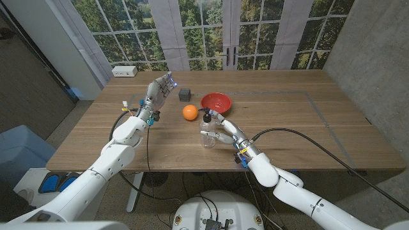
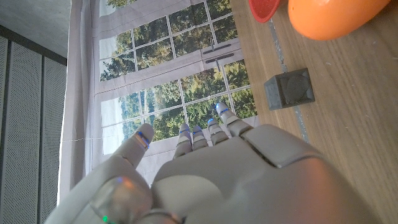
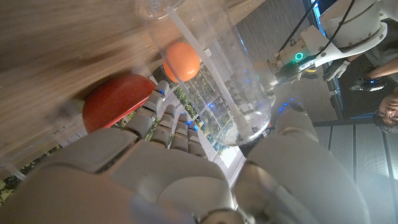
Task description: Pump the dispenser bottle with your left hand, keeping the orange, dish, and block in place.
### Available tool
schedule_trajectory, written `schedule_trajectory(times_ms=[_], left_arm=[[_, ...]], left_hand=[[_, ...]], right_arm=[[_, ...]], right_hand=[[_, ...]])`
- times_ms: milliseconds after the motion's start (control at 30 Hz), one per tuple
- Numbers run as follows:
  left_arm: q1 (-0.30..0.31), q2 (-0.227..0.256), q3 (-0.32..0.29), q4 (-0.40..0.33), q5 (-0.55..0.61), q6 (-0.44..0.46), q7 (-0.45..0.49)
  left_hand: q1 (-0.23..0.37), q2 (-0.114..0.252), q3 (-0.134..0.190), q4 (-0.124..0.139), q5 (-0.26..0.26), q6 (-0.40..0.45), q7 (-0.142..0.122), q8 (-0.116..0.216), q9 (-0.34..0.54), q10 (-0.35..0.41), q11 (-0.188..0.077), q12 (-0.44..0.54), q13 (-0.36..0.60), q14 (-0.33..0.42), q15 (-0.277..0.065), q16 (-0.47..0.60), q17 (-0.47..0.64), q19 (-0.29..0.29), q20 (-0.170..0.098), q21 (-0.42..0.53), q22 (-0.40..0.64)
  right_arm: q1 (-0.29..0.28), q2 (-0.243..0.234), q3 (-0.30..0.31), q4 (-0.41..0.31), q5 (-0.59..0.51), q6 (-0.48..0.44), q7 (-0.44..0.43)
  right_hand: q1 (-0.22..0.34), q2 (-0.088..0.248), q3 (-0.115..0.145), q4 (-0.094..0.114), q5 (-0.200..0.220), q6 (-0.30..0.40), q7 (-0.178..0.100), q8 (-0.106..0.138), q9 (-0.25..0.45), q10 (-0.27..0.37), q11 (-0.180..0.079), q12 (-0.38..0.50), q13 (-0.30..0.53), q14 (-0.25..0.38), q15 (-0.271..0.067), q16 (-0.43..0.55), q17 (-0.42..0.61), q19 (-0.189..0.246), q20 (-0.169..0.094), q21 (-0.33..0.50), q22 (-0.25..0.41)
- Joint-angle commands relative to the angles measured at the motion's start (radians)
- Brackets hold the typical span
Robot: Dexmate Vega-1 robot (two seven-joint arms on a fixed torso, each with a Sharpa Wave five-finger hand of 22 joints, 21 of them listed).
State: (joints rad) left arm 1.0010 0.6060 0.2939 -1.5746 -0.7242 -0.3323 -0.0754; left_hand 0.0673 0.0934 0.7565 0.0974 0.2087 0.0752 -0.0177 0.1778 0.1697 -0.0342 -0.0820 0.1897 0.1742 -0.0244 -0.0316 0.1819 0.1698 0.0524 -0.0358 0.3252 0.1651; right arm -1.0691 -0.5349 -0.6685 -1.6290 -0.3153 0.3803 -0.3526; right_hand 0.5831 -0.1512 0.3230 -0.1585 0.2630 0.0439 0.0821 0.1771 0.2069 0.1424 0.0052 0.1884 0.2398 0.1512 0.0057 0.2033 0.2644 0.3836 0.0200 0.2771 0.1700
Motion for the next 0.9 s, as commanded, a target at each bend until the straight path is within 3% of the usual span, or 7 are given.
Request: schedule_trajectory(times_ms=[33, 133, 233, 267, 400, 700, 900], left_arm=[[0.024, 0.004, -0.009, -0.02, -0.004, -0.009, 0.011], [0.032, 0.006, -0.013, -0.027, -0.003, -0.012, 0.015], [0.039, 0.012, -0.016, -0.035, 0.003, -0.012, 0.021], [0.042, 0.011, -0.017, -0.039, 0.003, -0.012, 0.026], [0.05, 0.015, -0.02, -0.048, 0.001, -0.012, 0.026], [0.066, 0.025, -0.029, -0.07, 0.009, -0.015, 0.037], [0.072, 0.023, -0.033, -0.074, 0.006, -0.021, 0.039]], left_hand=[[-0.008, 0.074, 0.004, 0.007, 0.004, 0.012, -0.002, 0.005, 0.003, 0.006, -0.002, 0.004, 0.003, 0.009, -0.042, -0.001, 0.002, 0.006, -0.043, -0.005, 0.003], [-0.008, 0.074, 0.004, 0.007, 0.004, 0.012, -0.001, 0.005, 0.003, 0.006, -0.003, 0.004, 0.003, 0.009, -0.042, -0.001, 0.002, 0.006, -0.043, -0.006, 0.003], [-0.008, 0.074, 0.004, 0.007, 0.004, 0.012, -0.001, 0.005, 0.003, 0.006, -0.002, 0.004, 0.003, 0.01, -0.043, -0.001, 0.002, 0.007, -0.043, -0.008, 0.003], [-0.008, 0.074, 0.004, 0.007, 0.004, 0.012, -0.001, 0.005, 0.003, 0.006, -0.002, 0.004, 0.003, 0.01, -0.042, -0.001, 0.002, 0.007, -0.043, -0.008, 0.003], [-0.009, 0.073, 0.005, 0.007, 0.005, 0.012, -0.001, 0.005, 0.003, 0.007, -0.003, 0.004, 0.003, 0.011, -0.042, -0.001, 0.002, 0.008, -0.043, -0.01, 0.003], [-0.009, 0.073, 0.005, 0.008, 0.005, 0.012, -0.002, 0.004, 0.003, 0.007, -0.002, 0.004, 0.003, 0.011, -0.043, -0.001, 0.002, 0.01, -0.043, -0.013, 0.003], [-0.01, 0.073, 0.006, 0.008, 0.005, 0.012, -0.001, 0.004, 0.003, 0.008, -0.003, 0.004, 0.003, 0.012, -0.043, -0.002, 0.002, 0.011, -0.042, -0.016, 0.003]], right_arm=[[0.025, 0.006, -0.018, 0.007, -0.004, 0.001, -0.009], [0.028, 0.003, -0.026, 0.0, -0.02, -0.008, -0.005], [0.03, -0.004, -0.031, -0.012, -0.027, -0.021, 0.004], [0.03, -0.004, -0.03, -0.016, -0.018, -0.029, 0.014], [0.04, 0.008, -0.036, 0.005, -0.016, -0.017, 0.003], [0.039, 0.027, -0.041, 0.02, -0.083, -0.026, -0.084], [0.034, 0.031, -0.048, 0.027, -0.139, -0.031, -0.152]], right_hand=[[0.005, -0.002, -0.004, 0.0, 0.007, 0.001, 0.003, 0.011, 0.002, -0.006, 0.002, 0.006, 0.006, -0.005, -0.002, 0.003, 0.003, 0.0, -0.005, -0.001, 0.004], [0.01, 0.0, -0.004, -0.001, 0.01, 0.007, 0.0, 0.016, 0.003, -0.003, 0.0, 0.009, 0.007, -0.005, 0.0, 0.005, 0.002, -0.003, 0.007, -0.005, 0.004], [0.01, 0.002, -0.015, 0.005, 0.019, 0.024, -0.021, 0.03, 0.006, -0.003, -0.015, 0.018, 0.013, -0.005, -0.003, 0.012, 0.003, -0.004, 0.097, -0.019, 0.005], [0.01, 0.002, -0.017, 0.006, 0.02, 0.025, -0.024, 0.031, 0.006, -0.003, -0.016, 0.018, 0.013, -0.004, -0.007, 0.014, 0.004, -0.001, 0.108, -0.02, 0.005], [0.009, 0.003, -0.018, 0.008, 0.021, 0.028, -0.025, 0.033, 0.006, -0.002, -0.02, 0.02, 0.014, -0.004, -0.01, 0.015, 0.005, 0.0, 0.116, -0.021, 0.006], [0.051, 0.029, -0.007, -0.001, 0.029, 0.052, -0.02, 0.046, 0.008, 0.023, -0.02, 0.033, 0.019, 0.034, -0.028, 0.037, 0.007, 0.037, 0.05, -0.021, 0.007], [0.097, 0.058, -0.007, 0.004, 0.018, 0.16, -0.04, 0.088, 0.015, 0.144, -0.048, 0.079, 0.035, 0.185, -0.108, 0.114, 0.027, 0.135, -0.028, -0.001, 0.017]])
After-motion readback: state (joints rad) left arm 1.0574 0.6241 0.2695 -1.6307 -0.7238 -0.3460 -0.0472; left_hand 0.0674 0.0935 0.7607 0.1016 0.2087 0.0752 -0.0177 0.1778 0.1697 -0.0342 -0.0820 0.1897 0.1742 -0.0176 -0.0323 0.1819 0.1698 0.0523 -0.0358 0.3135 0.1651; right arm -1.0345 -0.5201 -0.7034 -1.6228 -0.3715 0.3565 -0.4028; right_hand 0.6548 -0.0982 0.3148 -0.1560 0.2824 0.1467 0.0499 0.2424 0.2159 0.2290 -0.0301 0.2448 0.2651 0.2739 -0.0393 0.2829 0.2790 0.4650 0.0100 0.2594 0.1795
